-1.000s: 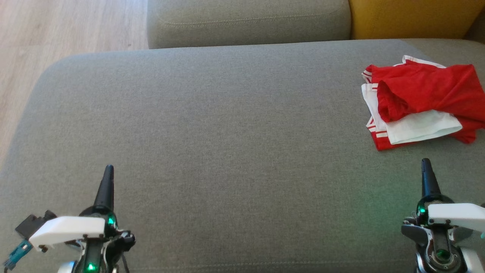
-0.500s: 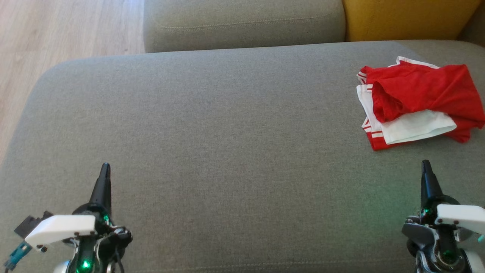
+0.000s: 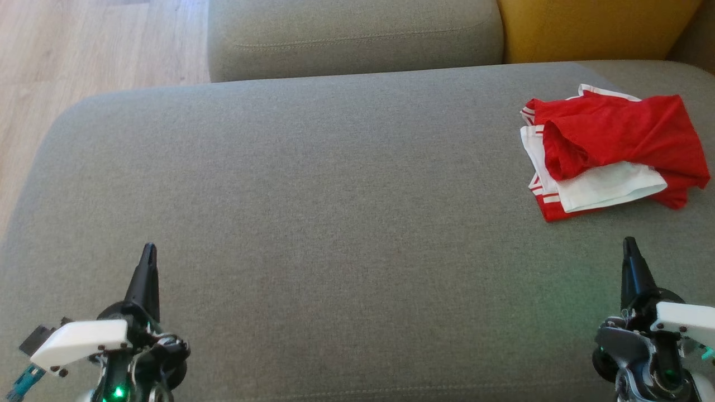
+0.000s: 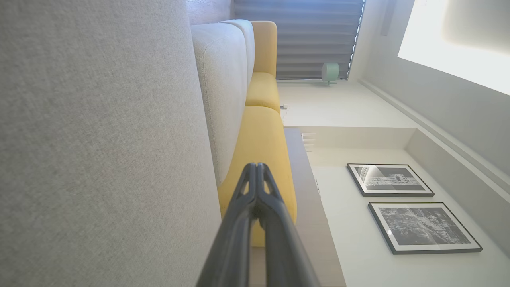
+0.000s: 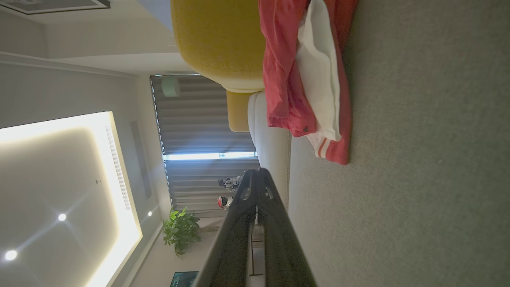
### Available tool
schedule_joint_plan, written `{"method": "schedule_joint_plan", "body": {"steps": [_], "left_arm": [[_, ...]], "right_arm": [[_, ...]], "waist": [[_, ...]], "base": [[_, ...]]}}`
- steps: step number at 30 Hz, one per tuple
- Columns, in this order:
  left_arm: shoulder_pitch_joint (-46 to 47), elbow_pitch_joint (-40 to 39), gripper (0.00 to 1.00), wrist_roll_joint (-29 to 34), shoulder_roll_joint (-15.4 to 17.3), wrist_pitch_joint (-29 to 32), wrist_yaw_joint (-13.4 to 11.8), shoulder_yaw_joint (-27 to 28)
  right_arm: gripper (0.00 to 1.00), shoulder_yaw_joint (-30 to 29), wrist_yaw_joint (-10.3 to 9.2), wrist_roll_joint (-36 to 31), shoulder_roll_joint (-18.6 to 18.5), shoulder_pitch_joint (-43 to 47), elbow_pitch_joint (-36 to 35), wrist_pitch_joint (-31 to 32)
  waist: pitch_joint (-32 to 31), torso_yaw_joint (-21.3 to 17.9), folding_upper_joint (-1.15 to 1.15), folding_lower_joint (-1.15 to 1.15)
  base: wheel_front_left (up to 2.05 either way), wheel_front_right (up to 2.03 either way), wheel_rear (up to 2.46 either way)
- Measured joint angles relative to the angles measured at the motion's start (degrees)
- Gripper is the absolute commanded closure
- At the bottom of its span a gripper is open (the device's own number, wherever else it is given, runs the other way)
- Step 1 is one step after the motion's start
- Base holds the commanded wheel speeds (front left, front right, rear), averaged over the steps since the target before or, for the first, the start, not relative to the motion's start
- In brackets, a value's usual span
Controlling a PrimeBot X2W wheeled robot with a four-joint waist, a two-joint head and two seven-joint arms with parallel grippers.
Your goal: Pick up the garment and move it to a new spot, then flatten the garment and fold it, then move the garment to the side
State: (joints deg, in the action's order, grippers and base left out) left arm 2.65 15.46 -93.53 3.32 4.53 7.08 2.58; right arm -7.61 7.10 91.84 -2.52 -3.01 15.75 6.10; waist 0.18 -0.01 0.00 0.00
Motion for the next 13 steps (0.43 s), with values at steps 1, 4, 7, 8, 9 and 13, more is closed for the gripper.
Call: {"method": "schedule_joint_plan", "body": {"steps": [1,4,7,8,9,13], "left_arm": [[0.0,0.0,1.00,0.0,0.0,0.0,0.0,0.0],[0.0,0.0,1.00,0.0,0.0,0.0,0.0,0.0],[0.0,0.0,1.00,0.0,0.0,0.3,0.0,0.1],[0.0,0.0,1.00,0.0,0.0,0.3,0.0,0.1],[0.0,0.0,1.00,0.0,0.0,0.3,0.0,0.1],[0.0,0.0,1.00,0.0,0.0,0.3,0.0,0.1]], "right_arm": [[1.00,0.0,0.00,0.0,0.0,0.0,0.0,0.0],[1.00,0.0,0.00,0.0,0.0,0.0,0.0,0.0],[1.00,0.0,0.00,0.0,0.0,0.0,0.0,0.0],[1.00,0.0,0.00,0.0,0.0,0.0,0.0,0.0],[1.00,0.0,0.00,0.0,0.0,0.0,0.0,0.0],[1.00,0.0,0.00,0.0,0.0,0.0,0.0,0.0]], "waist": [[0.0,0.0,0.00,0.00],[0.0,0.0,0.00,0.00],[0.0,0.0,0.00,0.00],[0.0,0.0,0.00,0.00],[0.0,0.0,0.00,0.00],[0.0,0.0,0.00,0.00]], "base": [[0.00,0.00,0.00],[0.00,0.00,0.00],[0.00,0.00,0.00],[0.00,0.00,0.00],[0.00,0.00,0.00],[0.00,0.00,0.00]]}}
